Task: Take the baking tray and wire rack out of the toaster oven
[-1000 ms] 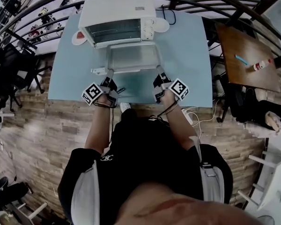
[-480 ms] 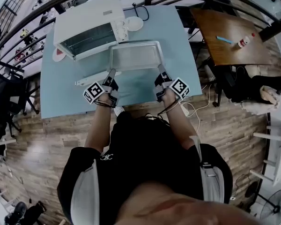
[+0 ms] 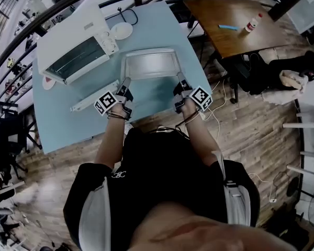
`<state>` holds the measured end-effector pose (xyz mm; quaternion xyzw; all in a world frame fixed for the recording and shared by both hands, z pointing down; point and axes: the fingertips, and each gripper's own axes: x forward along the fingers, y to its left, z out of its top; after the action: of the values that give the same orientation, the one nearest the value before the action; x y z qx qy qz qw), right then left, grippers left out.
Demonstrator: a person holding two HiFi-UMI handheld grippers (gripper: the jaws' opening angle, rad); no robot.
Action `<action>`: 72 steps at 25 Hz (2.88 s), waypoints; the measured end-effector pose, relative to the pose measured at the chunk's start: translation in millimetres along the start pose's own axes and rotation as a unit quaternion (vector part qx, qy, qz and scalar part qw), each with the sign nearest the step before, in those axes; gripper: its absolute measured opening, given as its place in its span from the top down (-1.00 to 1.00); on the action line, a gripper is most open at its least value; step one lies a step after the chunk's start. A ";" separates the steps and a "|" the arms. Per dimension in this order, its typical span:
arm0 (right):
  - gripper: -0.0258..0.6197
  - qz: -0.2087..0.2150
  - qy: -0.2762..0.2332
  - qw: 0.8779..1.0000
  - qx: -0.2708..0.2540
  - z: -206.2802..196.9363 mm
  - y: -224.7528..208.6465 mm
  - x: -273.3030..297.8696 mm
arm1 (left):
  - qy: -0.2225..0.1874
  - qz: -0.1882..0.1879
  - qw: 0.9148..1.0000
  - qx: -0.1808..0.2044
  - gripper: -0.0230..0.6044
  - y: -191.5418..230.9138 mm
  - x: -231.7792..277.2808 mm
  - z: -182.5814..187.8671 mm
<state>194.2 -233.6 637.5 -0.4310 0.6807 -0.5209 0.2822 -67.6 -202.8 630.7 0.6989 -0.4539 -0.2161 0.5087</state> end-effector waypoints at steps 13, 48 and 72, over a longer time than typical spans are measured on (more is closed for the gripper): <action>0.81 -0.072 -0.027 0.997 0.017 33.6 -52.0 -32.0 | 0.059 0.021 0.998 -0.010 0.75 10.0 44.5 -50.4; 0.52 -0.379 0.078 0.891 -0.238 22.1 -125.1 -60.1 | 0.181 0.321 0.916 0.160 0.18 93.9 19.6 -91.5; 0.92 -0.029 -0.067 0.832 -0.550 6.0 135.9 44.0 | -0.085 0.202 0.866 0.449 0.87 -89.4 -9.7 59.6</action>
<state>138.7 -263.5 509.1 -0.5683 0.8215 -0.0381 0.0288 -80.8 -218.9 524.9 0.7241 -0.6743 0.0603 0.1318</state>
